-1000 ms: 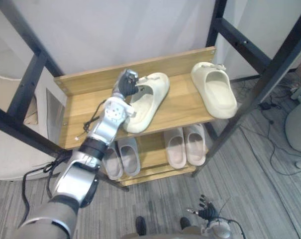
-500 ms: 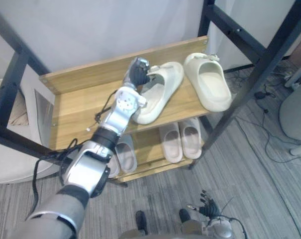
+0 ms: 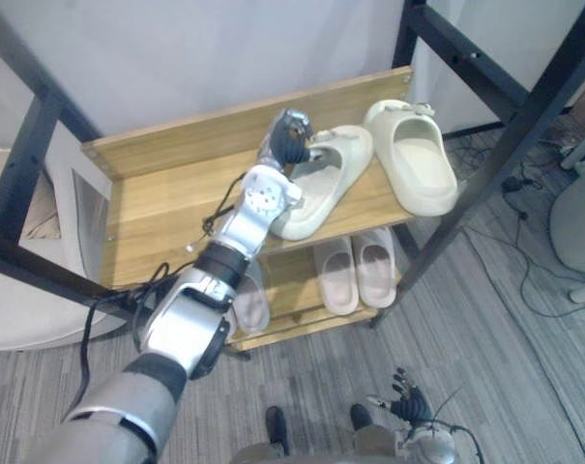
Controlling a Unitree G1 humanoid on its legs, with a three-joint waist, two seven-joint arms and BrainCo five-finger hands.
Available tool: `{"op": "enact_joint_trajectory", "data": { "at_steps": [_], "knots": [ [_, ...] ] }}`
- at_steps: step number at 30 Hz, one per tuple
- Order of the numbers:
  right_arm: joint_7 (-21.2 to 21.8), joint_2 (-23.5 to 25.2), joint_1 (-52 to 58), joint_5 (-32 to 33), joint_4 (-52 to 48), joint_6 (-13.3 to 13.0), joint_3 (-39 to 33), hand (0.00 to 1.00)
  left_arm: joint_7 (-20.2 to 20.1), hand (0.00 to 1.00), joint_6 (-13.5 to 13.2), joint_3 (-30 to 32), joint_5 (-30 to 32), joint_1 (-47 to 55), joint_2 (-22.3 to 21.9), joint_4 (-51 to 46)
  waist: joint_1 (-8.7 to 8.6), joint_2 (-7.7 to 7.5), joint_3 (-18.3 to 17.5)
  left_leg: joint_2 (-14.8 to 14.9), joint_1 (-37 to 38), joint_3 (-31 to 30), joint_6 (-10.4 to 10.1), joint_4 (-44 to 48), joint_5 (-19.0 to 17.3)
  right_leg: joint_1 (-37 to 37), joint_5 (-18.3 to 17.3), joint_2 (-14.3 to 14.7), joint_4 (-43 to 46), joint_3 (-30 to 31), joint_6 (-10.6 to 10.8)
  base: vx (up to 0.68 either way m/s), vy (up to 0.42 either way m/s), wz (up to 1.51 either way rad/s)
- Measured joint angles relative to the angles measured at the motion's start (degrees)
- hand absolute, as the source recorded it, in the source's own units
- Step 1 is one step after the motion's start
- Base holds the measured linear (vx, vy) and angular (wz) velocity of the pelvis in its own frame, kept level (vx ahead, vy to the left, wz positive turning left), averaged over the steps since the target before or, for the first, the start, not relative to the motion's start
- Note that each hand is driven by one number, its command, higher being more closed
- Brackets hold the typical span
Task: Organize the slippers on the shoe rack
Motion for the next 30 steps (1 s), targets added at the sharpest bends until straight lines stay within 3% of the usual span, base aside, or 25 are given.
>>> {"op": "enact_joint_trajectory", "data": {
  "at_steps": [11, 18, 30],
  "knots": [
    [0.16, -0.12, 0.04, -0.02, 0.04, 0.02, 0.05, 0.0, 0.62, 0.0, -0.05, -0.02, -2.27, 0.04, 0.68, -2.27, 0.07, 0.13, 0.12, -0.44, 0.33, -2.03, 0.41, 0.03, 0.33, 1.33, -0.4, -0.52, 0.01, -2.17, 0.03, -0.01, -0.024, 0.09],
    [0.65, -0.75, 0.03, -0.03, 0.56, 0.01, 0.14, 0.0, 1.15, 0.0, -1.48, 0.18, -5.9, 3.26, 5.16, -10.31, 1.32, 0.32, 0.33, -0.56, 0.91, -2.97, 0.41, 0.09, 0.33, 2.3, -0.75, -0.66, 0.03, -3.07, 0.05, 0.0, -0.019, 0.07],
    [0.64, -1.08, -1.1, -0.09, 3.97, -0.07, 0.14, 0.0, 0.69, 0.0, -3.92, 4.18, -18.42, 24.1, 6.81, -27.37, 3.26, 0.08, 0.21, -1.15, 1.63, -5.41, 0.4, 0.9, 0.31, 4.43, -1.61, -1.34, 0.15, -6.07, -0.19, -0.02, -0.013, 0.13]
  ]
}}
